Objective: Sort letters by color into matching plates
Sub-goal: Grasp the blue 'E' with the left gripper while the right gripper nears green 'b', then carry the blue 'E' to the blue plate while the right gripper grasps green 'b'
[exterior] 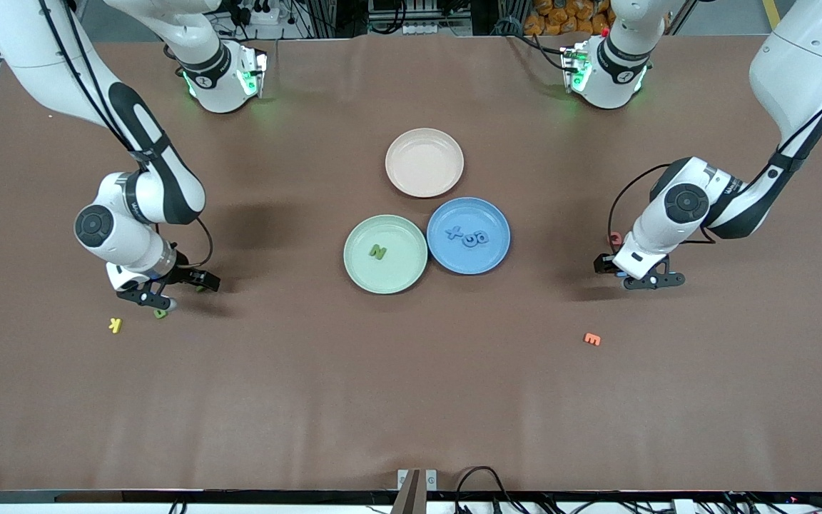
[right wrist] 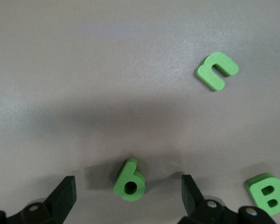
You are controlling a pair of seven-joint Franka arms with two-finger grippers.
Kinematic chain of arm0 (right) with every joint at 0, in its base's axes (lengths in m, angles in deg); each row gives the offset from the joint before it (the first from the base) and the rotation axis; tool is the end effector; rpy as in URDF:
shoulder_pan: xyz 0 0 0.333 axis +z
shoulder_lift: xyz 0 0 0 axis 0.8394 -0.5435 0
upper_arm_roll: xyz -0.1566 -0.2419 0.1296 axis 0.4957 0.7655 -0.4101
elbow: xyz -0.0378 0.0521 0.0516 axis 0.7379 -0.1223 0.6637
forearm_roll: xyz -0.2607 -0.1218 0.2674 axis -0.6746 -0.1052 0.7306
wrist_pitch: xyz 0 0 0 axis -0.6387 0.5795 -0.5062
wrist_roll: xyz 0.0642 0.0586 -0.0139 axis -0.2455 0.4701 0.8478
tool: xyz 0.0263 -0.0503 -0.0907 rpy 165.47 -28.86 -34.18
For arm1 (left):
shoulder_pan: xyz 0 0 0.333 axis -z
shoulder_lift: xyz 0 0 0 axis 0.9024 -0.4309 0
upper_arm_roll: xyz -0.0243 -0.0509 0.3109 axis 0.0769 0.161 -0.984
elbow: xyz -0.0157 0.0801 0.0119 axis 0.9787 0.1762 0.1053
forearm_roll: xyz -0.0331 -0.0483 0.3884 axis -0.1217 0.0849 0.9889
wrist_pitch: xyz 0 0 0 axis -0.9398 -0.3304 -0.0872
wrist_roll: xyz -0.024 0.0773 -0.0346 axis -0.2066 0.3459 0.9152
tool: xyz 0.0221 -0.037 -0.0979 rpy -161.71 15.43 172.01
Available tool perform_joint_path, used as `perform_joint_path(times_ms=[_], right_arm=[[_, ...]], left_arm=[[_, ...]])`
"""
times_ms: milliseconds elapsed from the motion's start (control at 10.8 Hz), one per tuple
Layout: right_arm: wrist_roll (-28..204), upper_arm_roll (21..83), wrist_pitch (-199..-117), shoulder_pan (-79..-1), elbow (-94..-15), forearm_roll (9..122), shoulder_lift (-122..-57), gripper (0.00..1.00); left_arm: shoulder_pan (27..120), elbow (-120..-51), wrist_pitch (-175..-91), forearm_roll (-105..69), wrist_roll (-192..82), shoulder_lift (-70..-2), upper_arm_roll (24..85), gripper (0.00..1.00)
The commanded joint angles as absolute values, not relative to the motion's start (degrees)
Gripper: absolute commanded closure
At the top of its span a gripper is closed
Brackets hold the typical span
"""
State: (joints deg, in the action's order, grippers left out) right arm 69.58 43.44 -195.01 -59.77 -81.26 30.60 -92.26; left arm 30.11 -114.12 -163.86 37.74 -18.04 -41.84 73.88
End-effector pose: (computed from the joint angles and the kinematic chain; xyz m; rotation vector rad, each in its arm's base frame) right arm 0.5558 0.0052 0.1719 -3.0738 0.4002 0.0005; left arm 0.5235 -0.0607 0.1650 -3.0632 -0.0752 -0.0526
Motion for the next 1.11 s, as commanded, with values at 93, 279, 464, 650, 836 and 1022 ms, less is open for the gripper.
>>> perform_joint_path(times_ms=[93,279,464,650,836,1022], right_arm=[[69.1,43.2,-196.8,-59.4,-83.7,29.9,-91.4,0.05],[69.2,43.2,-196.8,-59.3,-83.7,29.7,-91.4,0.23],[69.5,43.1,-196.8,-59.3,-83.7,29.7,-91.3,0.46],[69.7,43.1,-196.8,-59.4,-83.6,29.7,-91.1,0.64],[69.7,43.2,-196.8,-59.4,-83.5,29.7,-91.0,0.75],[69.9,43.1,-196.2,-59.7,-83.6,29.7,-89.6,0.77]], left_arm=[[30.6,-113.0,-162.8,39.0,-16.3,-41.0,73.8,1.00],[30.6,-113.0,-162.8,37.3,-15.0,-40.6,75.8,1.00],[32.2,-112.6,-162.4,36.8,-9.9,-40.7,78.0,1.00],[36.9,-111.5,-159.5,36.7,-2.5,-40.7,79.1,1.00],[42.7,-110.8,-158.5,34.6,4.3,-40.7,79.7,1.00],[48.0,-109.3,-156.9,31.3,8.5,-40.7,79.8,1.00]])
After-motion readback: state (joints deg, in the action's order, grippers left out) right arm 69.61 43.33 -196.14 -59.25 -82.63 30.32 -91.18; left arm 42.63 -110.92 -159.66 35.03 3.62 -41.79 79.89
